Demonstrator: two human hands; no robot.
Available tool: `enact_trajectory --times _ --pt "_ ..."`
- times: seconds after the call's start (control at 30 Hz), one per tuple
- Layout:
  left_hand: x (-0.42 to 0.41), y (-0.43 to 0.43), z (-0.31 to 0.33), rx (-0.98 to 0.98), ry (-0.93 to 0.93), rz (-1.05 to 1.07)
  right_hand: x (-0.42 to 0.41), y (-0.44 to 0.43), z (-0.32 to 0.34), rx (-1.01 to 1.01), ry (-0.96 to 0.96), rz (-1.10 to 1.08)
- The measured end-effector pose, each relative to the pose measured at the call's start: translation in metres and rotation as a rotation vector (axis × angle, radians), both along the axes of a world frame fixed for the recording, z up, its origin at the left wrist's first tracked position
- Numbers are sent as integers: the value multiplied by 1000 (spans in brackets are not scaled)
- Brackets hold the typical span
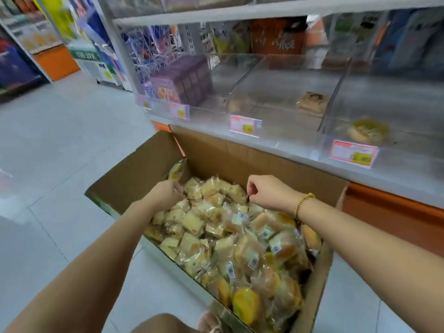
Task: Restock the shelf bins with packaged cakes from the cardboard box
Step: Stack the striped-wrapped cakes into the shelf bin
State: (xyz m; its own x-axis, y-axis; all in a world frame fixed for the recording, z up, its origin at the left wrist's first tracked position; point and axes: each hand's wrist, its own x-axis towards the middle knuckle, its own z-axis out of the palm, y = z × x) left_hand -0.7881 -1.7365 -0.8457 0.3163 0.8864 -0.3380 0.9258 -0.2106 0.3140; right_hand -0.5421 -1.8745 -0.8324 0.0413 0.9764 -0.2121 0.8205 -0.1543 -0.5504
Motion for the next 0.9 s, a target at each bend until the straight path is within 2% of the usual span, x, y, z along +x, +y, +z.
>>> enact_trajectory --times 0.13,0.23,0.37,0.5,0.67,0.8,0.9 --pt "18 45 -11 -18 -19 46 -5 44 -38 -64 7 -104" --pt "34 86 -34 -34 -76 178 1 71 -70 -125 -15 -166" --pt "46 123 -68 -38 -83 251 6 93 -111 -207 -96 -87" --pt "22 155 -101 -23 -69 374 9 107 -145 -283 -144 3" --pt "-19 170 -144 -29 -47 497 23 115 -169 -304 -179 -97" --pt "-31 181 -171 -19 -126 485 23 112 -174 -308 -222 -81" --pt "-23 194 -183 34 -282 442 20 105 -170 -310 -249 -40"
